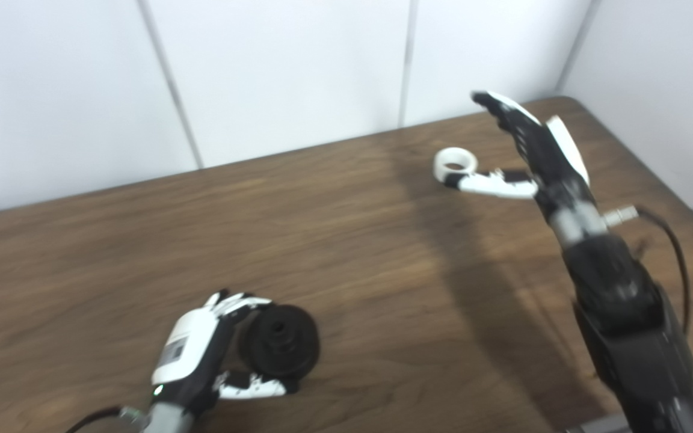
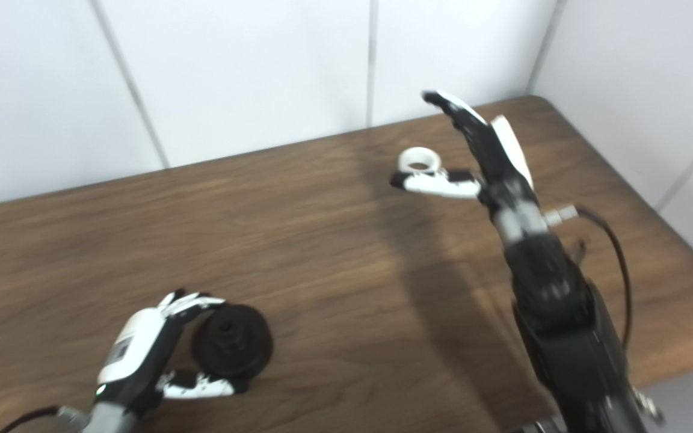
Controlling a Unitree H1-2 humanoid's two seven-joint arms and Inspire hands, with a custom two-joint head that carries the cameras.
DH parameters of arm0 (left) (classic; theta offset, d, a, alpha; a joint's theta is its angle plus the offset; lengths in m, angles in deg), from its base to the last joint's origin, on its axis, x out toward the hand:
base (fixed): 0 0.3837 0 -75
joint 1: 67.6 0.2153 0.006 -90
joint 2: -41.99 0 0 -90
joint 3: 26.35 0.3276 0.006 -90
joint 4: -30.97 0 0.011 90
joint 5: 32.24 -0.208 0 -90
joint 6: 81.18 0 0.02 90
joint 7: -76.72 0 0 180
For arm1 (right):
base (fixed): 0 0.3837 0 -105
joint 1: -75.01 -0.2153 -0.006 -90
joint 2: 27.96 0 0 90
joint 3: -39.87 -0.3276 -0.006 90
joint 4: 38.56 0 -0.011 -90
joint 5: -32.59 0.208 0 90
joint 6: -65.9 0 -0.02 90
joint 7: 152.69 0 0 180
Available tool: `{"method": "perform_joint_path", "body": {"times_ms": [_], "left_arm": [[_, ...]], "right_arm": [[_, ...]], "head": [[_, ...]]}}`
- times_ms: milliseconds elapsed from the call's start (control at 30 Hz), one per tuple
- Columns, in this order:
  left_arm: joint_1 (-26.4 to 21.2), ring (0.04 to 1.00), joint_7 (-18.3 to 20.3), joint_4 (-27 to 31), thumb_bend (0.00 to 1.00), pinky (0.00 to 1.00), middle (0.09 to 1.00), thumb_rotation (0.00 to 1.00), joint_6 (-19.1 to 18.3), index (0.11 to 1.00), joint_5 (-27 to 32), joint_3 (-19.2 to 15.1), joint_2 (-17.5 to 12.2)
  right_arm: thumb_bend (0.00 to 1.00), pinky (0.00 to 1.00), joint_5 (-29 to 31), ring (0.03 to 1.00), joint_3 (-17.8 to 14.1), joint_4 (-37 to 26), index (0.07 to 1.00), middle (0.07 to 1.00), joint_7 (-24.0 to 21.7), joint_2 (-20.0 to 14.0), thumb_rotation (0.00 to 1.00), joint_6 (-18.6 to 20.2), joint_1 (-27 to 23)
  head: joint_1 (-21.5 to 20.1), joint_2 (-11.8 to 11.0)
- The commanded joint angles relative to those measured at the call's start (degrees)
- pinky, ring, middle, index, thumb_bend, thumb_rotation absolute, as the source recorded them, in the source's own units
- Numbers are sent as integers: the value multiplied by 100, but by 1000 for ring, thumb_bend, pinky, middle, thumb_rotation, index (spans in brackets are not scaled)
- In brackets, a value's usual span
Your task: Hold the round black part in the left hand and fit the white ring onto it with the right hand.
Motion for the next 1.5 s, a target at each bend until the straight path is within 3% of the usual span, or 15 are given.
{"method": "perform_joint_path", "body": {"times_ms": [0,167,267,533,733,933,1233,1467], "left_arm": [[72,844,19,-173,522,956,767,54,-8,484,-74,-13,-146],[84,838,-42,-201,522,943,766,53,48,485,-140,-6,-179],[94,838,-83,-236,522,941,763,52,94,485,-126,-15,-176],[163,830,-164,-267,522,927,758,52,169,485,-141,18,-153],[222,827,-312,-383,522,923,757,52,191,484,-138,49,-104],[252,841,-422,-551,523,945,768,55,220,485,-143,97,-74],[276,849,-581,-659,521,943,778,63,249,485,-220,180,-61],[305,859,-645,-688,520,962,783,65,266,486,-171,206,-31]], "right_arm": [[968,877,-238,876,9,47,837,863,-131,-272,239,57,-352],[992,797,-470,848,151,283,843,861,-464,-641,232,217,-675],[1000,878,-817,917,184,451,837,901,-884,-761,257,367,-878],[1000,885,-1720,947,578,1261,847,908,-1853,-1027,264,370,-1451],[1000,921,-2199,954,906,2117,845,910,-2297,-1051,254,372,-1869],[1000,998,-2274,984,1238,2859,840,920,-2354,-1071,202,361,-2238],[1000,1000,-2337,973,1727,3579,828,909,-2343,-1202,199,321,-2666],[1000,1000,-2368,975,1923,3923,826,901,-2275,-1209,202,267,-2843]], "head": [[-34,-24],[-114,-120],[-170,-252],[-33,-476],[89,-819],[155,-980],[228,-1004],[277,-960]]}}
